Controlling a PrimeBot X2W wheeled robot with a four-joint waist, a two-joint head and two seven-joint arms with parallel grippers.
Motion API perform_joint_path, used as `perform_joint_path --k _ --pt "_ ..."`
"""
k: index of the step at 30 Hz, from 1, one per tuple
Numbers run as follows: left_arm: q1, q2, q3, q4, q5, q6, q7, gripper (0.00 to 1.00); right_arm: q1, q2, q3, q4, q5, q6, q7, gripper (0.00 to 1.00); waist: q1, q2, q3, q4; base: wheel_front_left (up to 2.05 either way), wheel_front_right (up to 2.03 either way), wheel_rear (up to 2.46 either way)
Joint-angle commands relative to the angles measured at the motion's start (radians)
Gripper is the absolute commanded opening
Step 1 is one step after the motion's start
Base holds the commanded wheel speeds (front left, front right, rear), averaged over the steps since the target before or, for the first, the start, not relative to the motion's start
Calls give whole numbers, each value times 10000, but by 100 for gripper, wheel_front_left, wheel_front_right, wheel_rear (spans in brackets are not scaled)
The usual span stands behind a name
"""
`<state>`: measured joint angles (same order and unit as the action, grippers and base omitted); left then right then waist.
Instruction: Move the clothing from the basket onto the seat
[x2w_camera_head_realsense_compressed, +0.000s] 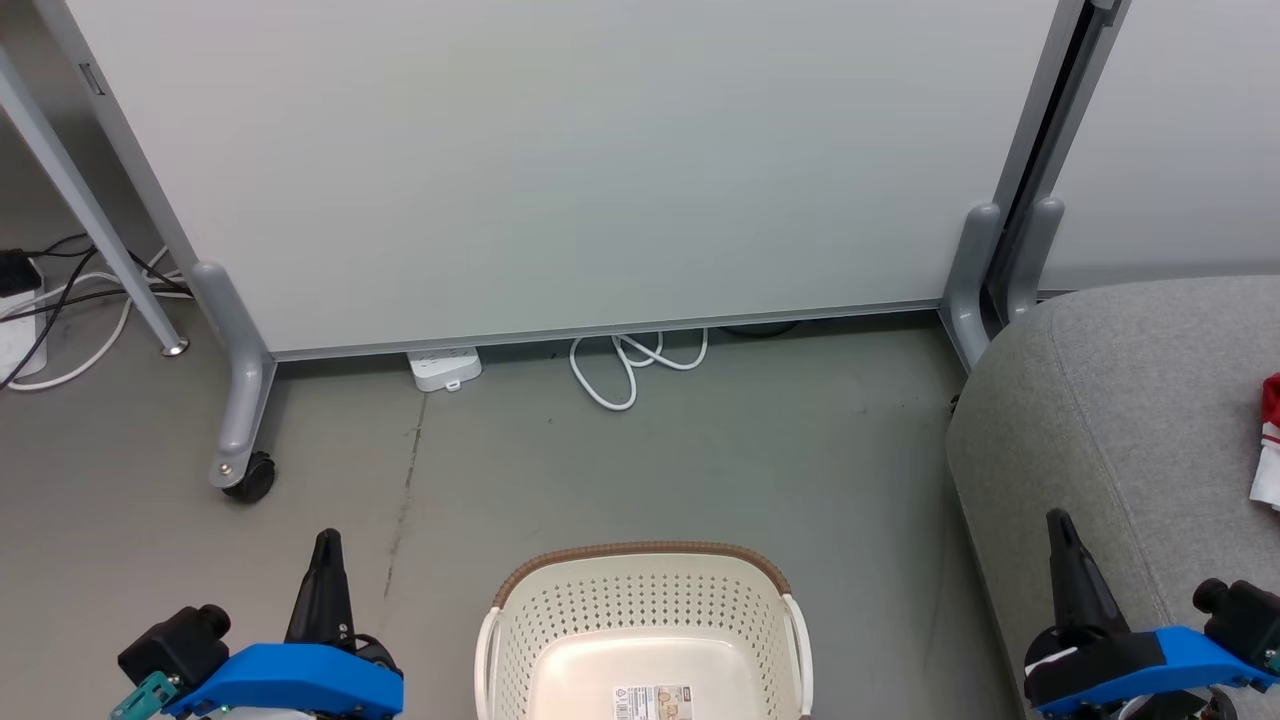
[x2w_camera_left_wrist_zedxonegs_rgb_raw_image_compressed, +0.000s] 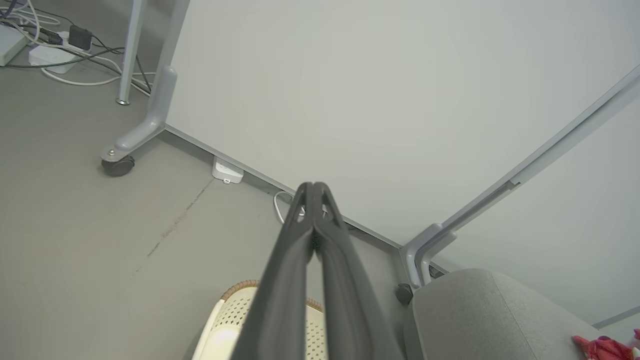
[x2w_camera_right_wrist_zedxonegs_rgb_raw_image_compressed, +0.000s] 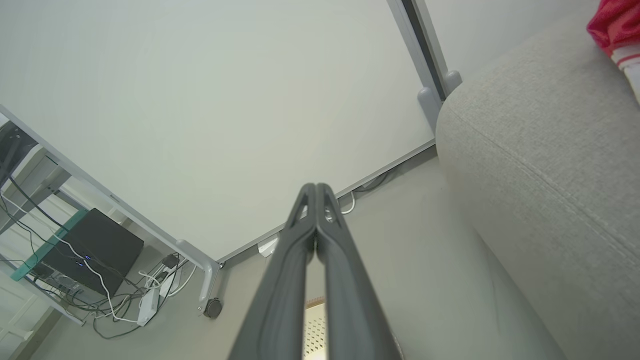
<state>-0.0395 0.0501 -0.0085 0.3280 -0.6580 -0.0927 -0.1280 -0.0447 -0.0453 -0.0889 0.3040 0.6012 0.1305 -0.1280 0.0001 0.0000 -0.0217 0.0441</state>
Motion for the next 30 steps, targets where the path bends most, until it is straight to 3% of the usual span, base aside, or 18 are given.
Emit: perform_joint_path --k 1,30 --pt "-308 6 117 -184 -441 -62 105 0 -324 -47 -29 -194 475 2 101 0 0 0 5 -9 0 0 0" --pt "-498 5 556 -452 -3999 -200 1019 0 -480 -58 -120 -365 4247 3 1019 0 0 0 77 -137 0 0 0"
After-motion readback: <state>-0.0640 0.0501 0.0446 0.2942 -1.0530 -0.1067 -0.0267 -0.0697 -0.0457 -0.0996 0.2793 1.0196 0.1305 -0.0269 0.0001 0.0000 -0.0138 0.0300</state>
